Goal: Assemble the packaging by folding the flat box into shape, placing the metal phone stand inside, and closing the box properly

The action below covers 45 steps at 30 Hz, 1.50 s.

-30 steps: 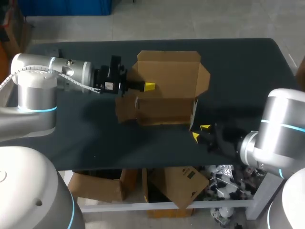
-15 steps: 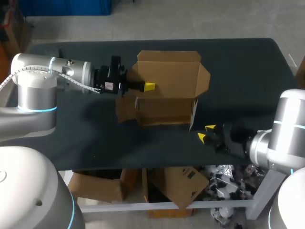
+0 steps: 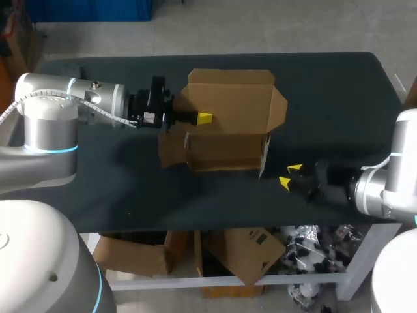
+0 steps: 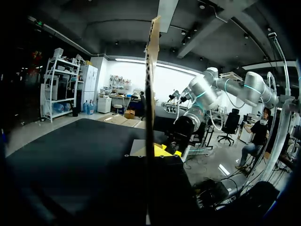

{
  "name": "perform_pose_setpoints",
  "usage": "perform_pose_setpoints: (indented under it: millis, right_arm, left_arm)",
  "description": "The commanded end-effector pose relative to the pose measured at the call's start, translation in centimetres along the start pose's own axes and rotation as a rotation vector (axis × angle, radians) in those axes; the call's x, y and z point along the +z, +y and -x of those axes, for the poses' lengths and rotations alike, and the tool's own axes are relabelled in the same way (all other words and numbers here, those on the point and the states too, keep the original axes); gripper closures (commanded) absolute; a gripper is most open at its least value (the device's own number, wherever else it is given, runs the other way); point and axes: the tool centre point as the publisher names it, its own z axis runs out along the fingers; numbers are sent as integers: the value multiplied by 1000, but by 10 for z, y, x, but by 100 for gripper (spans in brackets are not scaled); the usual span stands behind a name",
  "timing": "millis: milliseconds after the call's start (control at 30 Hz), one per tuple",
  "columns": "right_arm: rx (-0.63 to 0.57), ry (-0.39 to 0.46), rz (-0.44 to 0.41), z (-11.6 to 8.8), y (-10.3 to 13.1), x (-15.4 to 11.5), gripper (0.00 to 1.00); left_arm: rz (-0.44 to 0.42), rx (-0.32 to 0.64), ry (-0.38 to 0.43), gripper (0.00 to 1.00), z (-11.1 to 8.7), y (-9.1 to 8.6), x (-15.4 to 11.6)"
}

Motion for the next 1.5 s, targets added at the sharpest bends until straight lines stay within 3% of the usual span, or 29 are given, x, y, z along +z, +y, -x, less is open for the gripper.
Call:
perform_pose_setpoints:
  millis: [33,567,1500]
  right_arm:
    - [-7,98,3,10,0,0,54]
    - [-87,182,8,28,20,20,53]
    - [-145,205,-36,30,36,56,51]
  left_arm:
    - [0,0,1,100,0,3,1]
    - [0,0,1,100,0,3,1]
    - [0,0,1,100,0,3,1]
